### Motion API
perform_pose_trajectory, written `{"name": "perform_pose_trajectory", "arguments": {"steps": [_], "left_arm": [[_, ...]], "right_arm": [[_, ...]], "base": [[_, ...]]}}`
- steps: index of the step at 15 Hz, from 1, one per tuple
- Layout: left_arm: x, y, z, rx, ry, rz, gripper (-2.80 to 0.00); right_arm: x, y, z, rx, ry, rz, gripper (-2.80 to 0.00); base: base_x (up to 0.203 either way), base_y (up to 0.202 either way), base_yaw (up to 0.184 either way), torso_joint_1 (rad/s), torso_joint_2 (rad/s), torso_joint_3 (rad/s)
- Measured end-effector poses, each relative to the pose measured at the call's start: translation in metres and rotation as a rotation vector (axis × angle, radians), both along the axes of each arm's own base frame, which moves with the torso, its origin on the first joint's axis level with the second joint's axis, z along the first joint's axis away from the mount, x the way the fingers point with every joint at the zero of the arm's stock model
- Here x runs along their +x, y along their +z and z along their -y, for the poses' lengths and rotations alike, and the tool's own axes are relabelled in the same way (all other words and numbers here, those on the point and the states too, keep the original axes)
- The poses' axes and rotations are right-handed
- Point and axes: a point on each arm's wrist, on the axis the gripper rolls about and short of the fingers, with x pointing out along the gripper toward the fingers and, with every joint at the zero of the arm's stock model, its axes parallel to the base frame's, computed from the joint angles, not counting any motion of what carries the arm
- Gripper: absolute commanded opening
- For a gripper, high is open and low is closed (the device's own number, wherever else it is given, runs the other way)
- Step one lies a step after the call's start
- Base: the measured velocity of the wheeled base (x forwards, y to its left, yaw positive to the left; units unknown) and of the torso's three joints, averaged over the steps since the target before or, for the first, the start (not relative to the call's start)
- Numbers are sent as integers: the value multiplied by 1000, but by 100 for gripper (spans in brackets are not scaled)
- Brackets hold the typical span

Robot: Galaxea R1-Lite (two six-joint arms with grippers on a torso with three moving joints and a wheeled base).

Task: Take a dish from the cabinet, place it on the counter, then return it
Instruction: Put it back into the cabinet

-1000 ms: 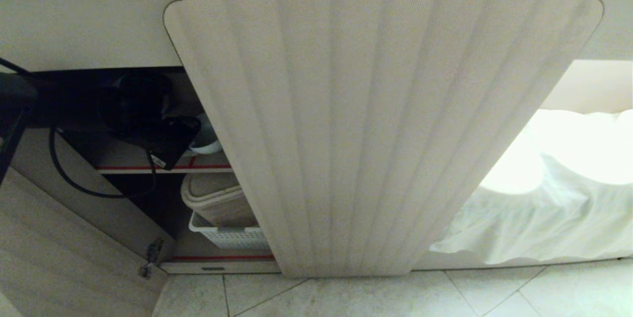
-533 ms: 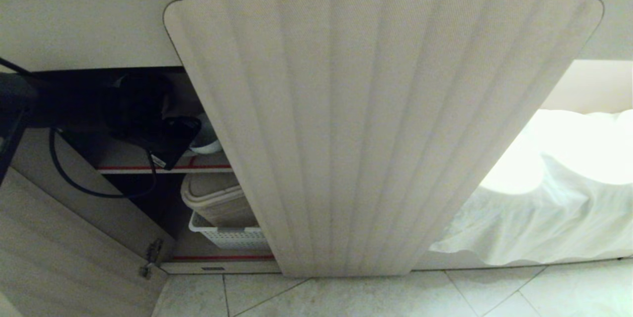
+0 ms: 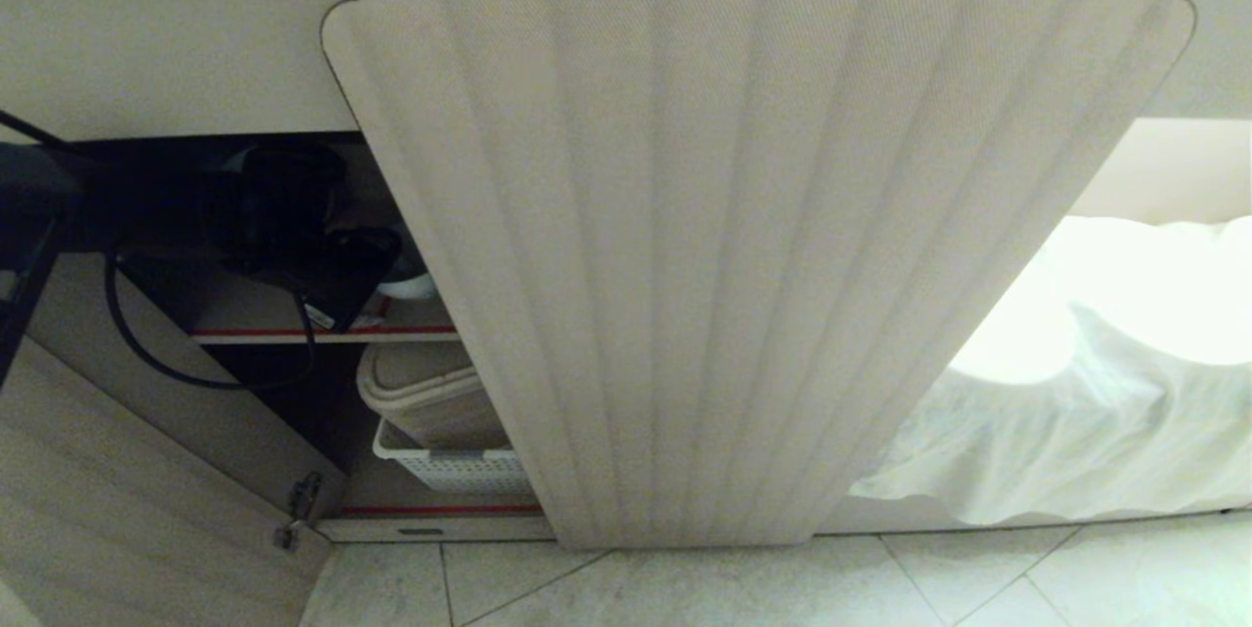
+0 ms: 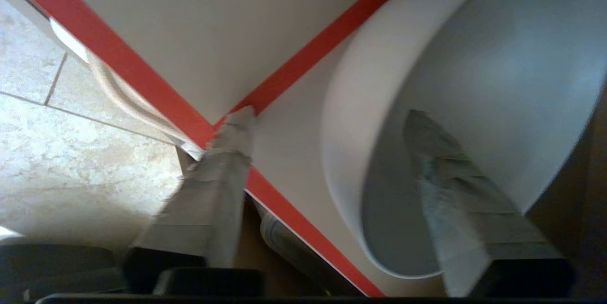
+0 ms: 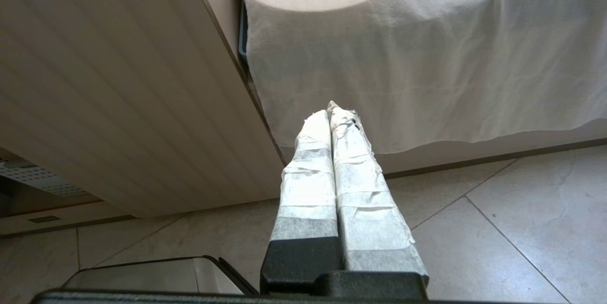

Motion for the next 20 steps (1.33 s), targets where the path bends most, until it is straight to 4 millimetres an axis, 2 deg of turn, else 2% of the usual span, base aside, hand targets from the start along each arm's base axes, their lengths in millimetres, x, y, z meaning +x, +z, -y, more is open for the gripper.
{"name": "perform_pose_trajectory", "arguments": {"steps": [20], "left_arm": [[-3, 6, -4, 5, 29, 27, 0]], "right_arm": [[0, 0, 0, 0, 0, 0, -280]], "base": [[0, 0, 0, 0, 0, 0]]}}
